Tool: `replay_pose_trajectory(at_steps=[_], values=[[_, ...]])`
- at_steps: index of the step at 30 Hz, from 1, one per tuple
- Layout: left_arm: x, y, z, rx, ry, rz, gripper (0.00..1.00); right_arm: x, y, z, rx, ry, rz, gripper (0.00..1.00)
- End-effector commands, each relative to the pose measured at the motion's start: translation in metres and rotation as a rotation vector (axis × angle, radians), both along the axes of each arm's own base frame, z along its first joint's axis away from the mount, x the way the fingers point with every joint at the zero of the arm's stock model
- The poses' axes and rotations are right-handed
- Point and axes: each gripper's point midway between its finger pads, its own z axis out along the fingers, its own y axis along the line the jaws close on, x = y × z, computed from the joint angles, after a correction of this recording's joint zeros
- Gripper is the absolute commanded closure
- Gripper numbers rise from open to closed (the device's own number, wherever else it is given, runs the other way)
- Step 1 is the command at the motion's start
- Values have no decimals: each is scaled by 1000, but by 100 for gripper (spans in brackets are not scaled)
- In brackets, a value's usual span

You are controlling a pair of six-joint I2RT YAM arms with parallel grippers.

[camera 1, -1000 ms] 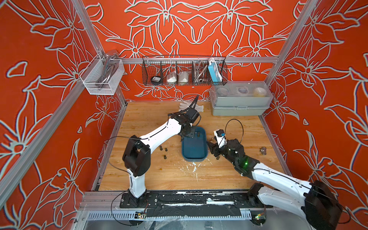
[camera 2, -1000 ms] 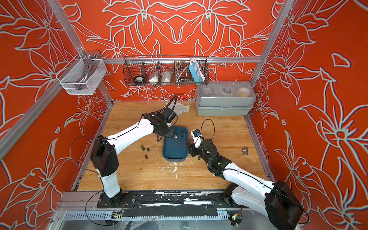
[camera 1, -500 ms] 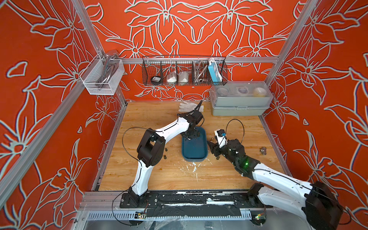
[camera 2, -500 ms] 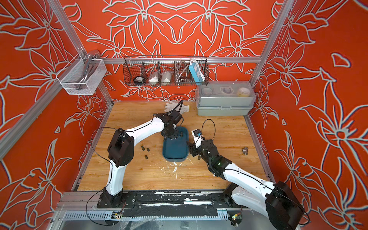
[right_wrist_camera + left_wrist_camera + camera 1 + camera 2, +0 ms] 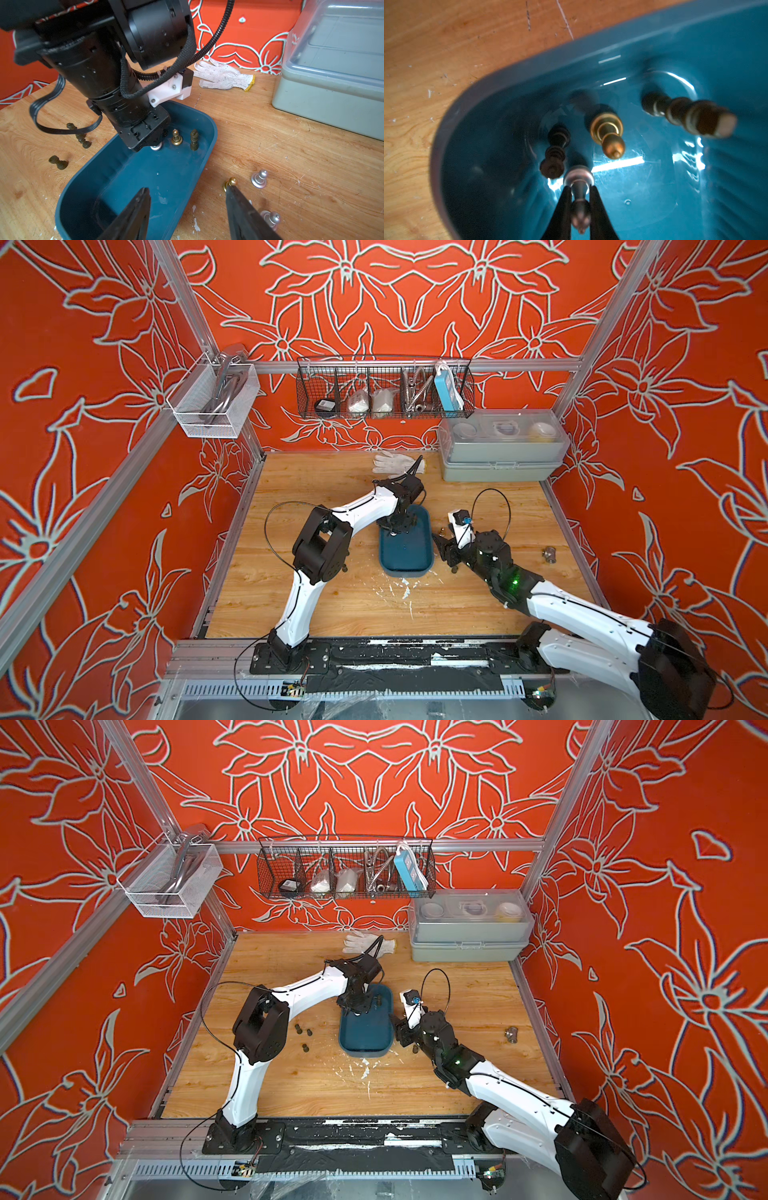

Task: Put the chess pieces into the storage box
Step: Place the chess piece in the storage box.

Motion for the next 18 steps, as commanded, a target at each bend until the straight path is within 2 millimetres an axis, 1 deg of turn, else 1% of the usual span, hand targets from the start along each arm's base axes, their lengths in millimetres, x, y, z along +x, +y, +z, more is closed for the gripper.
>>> replay_pose_trajectory(at_steps=[1, 12, 15, 18], values=[[4, 4, -3, 23, 5, 0, 84, 0, -4, 1, 10, -12, -15, 38], [2, 4, -7, 19, 17, 0, 80, -1, -4, 2, 8, -14, -14, 38], [0, 4, -7, 16, 23, 2, 77, -1, -5, 2, 9, -15, -15, 38], [-1, 4, -3, 12, 17, 3, 74, -1, -4, 2, 10, -15, -13, 37]])
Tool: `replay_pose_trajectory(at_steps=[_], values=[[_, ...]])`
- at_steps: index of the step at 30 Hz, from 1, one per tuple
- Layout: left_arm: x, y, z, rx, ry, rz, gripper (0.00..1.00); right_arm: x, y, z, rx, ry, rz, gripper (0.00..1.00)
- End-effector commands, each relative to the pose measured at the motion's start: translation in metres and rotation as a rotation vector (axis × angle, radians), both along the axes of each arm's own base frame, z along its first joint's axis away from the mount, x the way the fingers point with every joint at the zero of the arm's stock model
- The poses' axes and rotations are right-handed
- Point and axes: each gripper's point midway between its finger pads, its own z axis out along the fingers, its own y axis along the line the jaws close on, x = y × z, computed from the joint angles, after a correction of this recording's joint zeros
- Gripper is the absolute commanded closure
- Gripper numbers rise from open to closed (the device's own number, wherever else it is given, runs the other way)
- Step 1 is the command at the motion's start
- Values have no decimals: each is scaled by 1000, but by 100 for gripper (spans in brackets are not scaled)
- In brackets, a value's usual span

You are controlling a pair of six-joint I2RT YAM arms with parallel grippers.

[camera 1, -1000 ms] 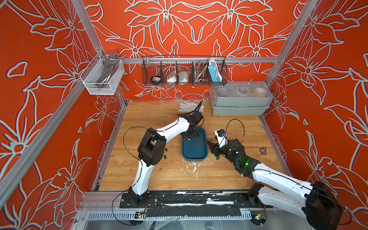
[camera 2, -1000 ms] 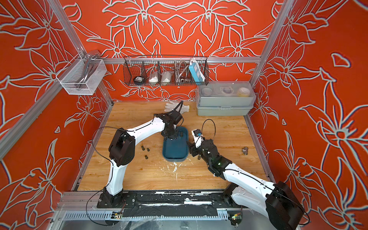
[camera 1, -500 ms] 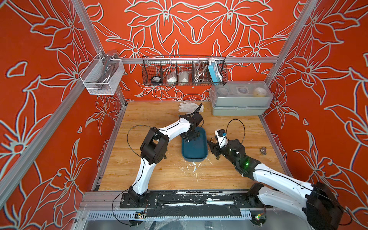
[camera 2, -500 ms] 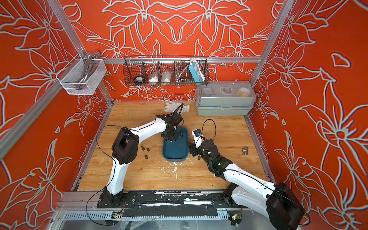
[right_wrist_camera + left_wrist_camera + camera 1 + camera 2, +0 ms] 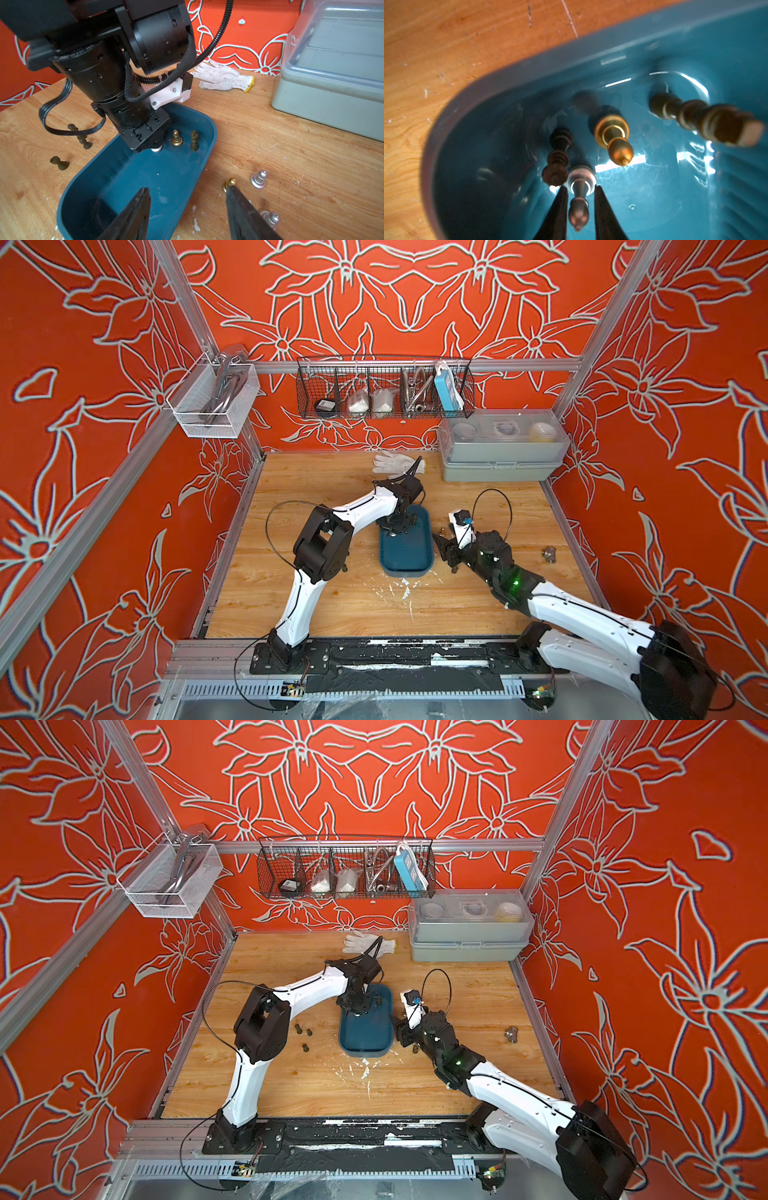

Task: Put the chess pieces into the storage box
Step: Place the chess piece in the storage box, then pick up the chess piece at the center of the board.

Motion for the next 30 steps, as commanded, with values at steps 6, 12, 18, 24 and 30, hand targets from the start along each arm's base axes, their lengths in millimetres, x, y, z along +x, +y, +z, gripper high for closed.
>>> replay_pose_trajectory(at_steps=[6, 12, 18, 24, 30], values=[[-3, 1, 28, -36, -28, 3, 66, 0, -2, 0, 3, -8, -7, 38], [-15, 4, 80, -119, -104, 2, 59, -1, -1, 0, 3, -9, 3, 38], [-44, 35, 114, -195, -141, 53, 53, -6, 8, 2, 10, -14, 69, 37], [-73, 101, 106, -199, -120, 187, 51, -19, 26, 6, 28, -22, 192, 36], [-86, 131, 71, -176, -49, 269, 51, -25, 39, 2, 22, -13, 267, 36]])
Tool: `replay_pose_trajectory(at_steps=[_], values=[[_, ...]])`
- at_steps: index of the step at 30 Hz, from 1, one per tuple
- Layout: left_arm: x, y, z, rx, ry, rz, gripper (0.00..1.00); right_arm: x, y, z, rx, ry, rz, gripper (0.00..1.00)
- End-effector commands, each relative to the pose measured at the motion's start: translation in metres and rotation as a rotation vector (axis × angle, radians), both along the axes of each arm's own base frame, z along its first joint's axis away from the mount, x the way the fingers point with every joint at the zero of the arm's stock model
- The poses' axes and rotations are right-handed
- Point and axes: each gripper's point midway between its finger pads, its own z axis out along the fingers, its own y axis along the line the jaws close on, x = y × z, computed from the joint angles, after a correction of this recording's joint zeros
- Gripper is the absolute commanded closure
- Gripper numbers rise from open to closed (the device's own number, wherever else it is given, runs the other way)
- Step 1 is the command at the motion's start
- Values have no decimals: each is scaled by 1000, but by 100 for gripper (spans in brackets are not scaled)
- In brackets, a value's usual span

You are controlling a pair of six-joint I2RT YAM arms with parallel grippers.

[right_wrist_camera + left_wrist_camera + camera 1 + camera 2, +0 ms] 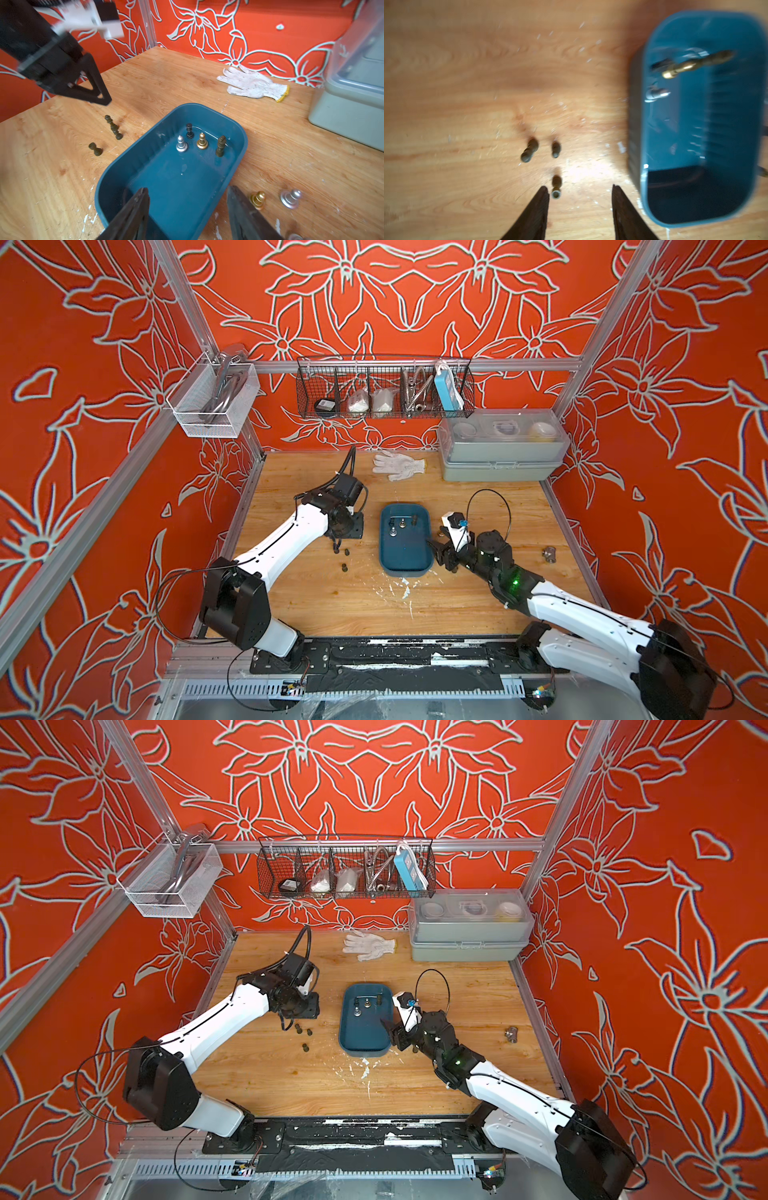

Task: Put the chess pieces into the storage box
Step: Pick up the chess piece at the center of the board.

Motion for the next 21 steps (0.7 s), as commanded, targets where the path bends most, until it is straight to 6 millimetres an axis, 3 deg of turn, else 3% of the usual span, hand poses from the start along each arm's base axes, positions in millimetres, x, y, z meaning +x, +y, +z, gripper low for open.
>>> replay_pose_trajectory(at_steps=[1, 12, 21], values=[[-3, -1, -11, -19, 26, 9, 51, -7, 12, -3, -5, -3, 73, 36], [5, 14, -39, 98, 76, 56, 58, -5, 15, -8, -23, 9, 71, 36], [13, 11, -58, 84, 89, 62, 61, -5, 15, -9, -26, 11, 67, 36]])
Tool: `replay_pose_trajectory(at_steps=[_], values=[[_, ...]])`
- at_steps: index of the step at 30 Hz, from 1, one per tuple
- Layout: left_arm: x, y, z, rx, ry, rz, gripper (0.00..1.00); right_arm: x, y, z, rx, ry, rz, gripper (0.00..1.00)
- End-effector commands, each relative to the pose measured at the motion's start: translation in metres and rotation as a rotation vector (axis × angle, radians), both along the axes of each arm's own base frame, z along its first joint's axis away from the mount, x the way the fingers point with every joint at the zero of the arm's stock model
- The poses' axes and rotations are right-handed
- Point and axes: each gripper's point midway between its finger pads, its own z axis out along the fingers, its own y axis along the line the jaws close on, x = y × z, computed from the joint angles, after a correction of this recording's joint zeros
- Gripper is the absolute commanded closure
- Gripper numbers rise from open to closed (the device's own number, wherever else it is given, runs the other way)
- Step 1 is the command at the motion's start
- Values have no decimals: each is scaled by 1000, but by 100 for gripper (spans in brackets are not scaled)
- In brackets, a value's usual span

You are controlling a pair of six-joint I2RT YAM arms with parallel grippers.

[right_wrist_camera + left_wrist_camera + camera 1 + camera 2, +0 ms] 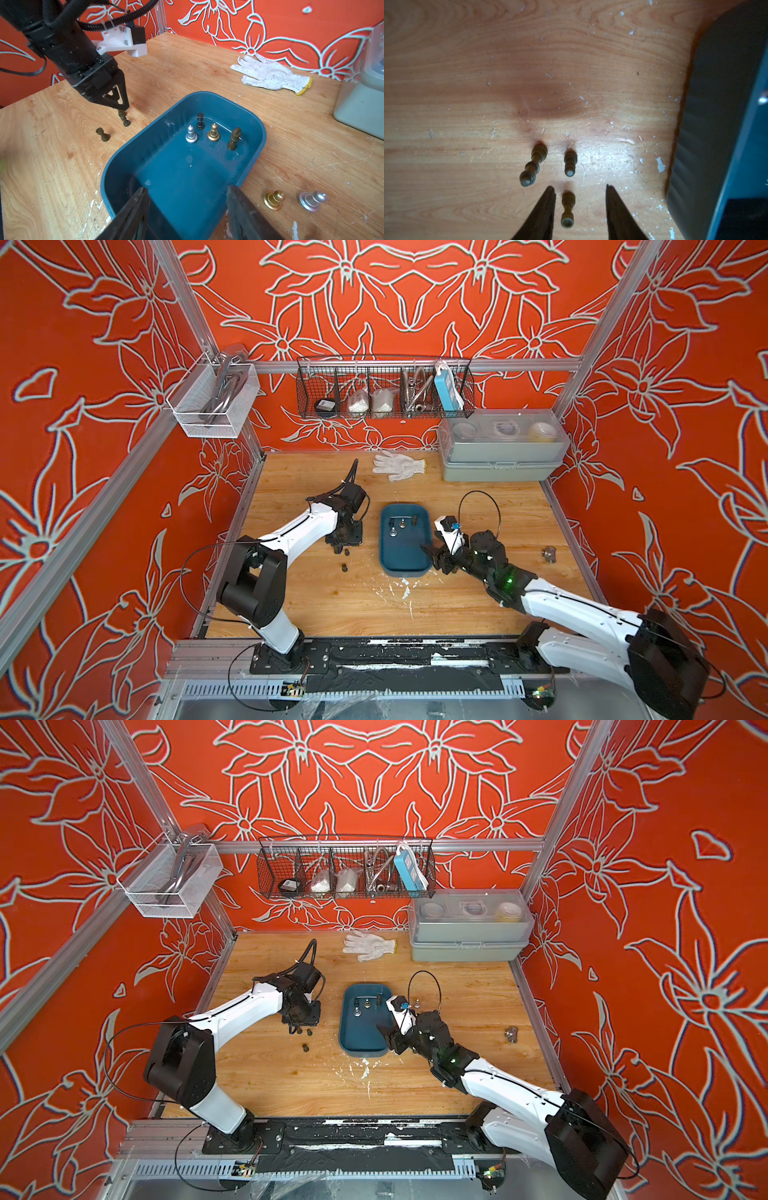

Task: Put the chess pieces into the storage box
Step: Pick up the chess piece at the center of the board.

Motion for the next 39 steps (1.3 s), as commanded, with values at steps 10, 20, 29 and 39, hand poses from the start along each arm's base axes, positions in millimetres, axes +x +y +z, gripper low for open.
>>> replay_pose_trajectory(at_steps=[10, 20, 29, 39], values=[[1, 6, -25, 28, 45, 29, 70, 2, 6, 6, 0, -19, 10, 36], [-2, 11, -33, 56, 61, 29, 69, 2, 7, 5, -4, -16, 11, 36], [-2, 11, -43, 69, 82, 28, 69, 1, 7, 5, -4, -16, 12, 36], [-1, 12, -51, 78, 90, 27, 71, 1, 7, 6, -3, -17, 11, 36]])
